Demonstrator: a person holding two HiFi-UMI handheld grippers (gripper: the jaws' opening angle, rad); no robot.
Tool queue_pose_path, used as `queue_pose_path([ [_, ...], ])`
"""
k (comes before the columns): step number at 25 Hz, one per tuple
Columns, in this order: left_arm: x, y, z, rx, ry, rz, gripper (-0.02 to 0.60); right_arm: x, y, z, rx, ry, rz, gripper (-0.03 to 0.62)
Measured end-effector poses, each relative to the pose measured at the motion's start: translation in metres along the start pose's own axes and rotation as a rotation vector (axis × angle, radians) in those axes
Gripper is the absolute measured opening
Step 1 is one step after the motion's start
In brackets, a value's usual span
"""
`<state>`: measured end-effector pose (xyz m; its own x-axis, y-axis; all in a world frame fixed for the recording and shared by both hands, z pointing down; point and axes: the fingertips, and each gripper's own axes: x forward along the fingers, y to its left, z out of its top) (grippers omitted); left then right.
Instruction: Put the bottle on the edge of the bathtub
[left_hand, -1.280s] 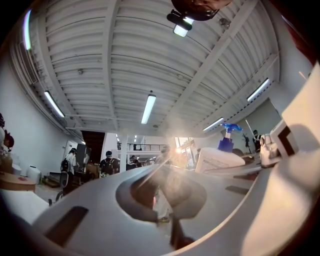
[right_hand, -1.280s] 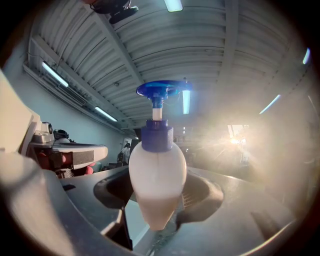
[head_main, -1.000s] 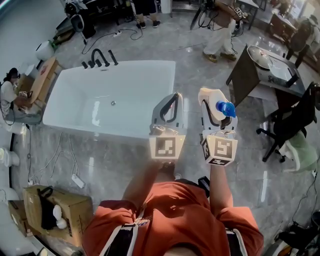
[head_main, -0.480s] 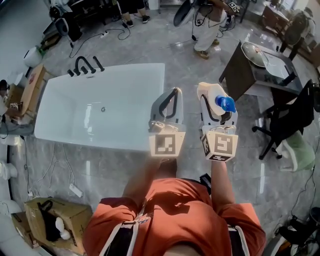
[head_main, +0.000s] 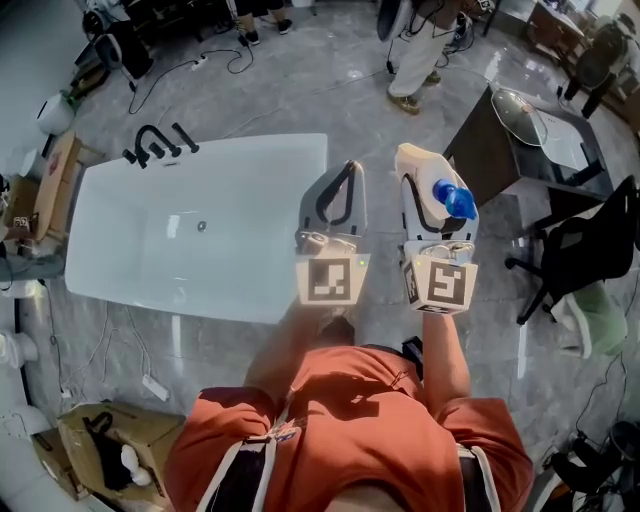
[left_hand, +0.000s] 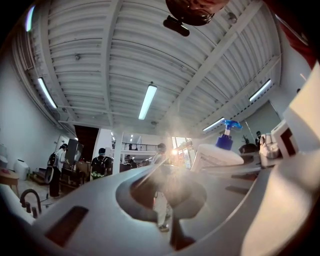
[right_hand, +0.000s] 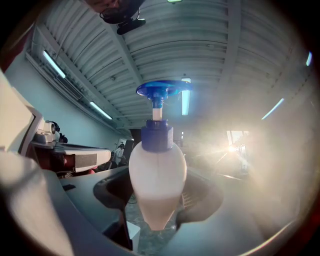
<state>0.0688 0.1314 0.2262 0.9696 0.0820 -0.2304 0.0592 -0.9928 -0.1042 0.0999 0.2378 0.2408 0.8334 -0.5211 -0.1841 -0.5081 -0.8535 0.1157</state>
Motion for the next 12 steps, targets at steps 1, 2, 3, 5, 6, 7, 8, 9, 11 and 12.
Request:
queue_pose_path([
  [1,0.006,0.006,-0.002,-0.003,-0.002,0.005,0.017,0.008,0.002,0.001,-0.002,-0.006,0.004,0.270],
  [2,0.012,0.011,-0.002,-0.007,-0.006,0.008,0.017,0.016,0.004,0.002,-0.006,-0.013,0.010,0.270],
  [3,0.017,0.016,-0.002,-0.010,-0.010,0.011,0.017,0.023,0.005,0.003,-0.010,-0.019,0.014,0.270],
  [5,0.026,0.025,-0.003,-0.015,-0.016,0.020,0.017,0.037,0.007,0.004,-0.013,-0.032,0.022,0.270],
  [6,0.030,0.029,-0.004,-0.014,-0.017,0.029,0.017,0.044,0.009,0.004,-0.011,-0.037,0.029,0.270],
  [7,0.034,0.034,-0.005,-0.009,-0.017,0.040,0.017,0.050,0.010,0.003,-0.010,-0.040,0.039,0.270],
  [8,0.037,0.038,-0.006,-0.005,-0.017,0.051,0.017,0.057,0.012,0.001,-0.009,-0.042,0.049,0.270],
  [9,0.041,0.042,-0.008,-0.005,-0.017,0.061,0.017,0.062,0.013,0.000,-0.008,-0.045,0.060,0.270],
  [11,0.048,0.049,-0.011,-0.002,-0.016,0.081,0.017,0.074,0.015,-0.004,-0.006,-0.054,0.079,0.270],
  [12,0.052,0.052,-0.013,0.008,-0.016,0.090,0.017,0.080,0.016,-0.006,-0.003,-0.060,0.088,0.270],
])
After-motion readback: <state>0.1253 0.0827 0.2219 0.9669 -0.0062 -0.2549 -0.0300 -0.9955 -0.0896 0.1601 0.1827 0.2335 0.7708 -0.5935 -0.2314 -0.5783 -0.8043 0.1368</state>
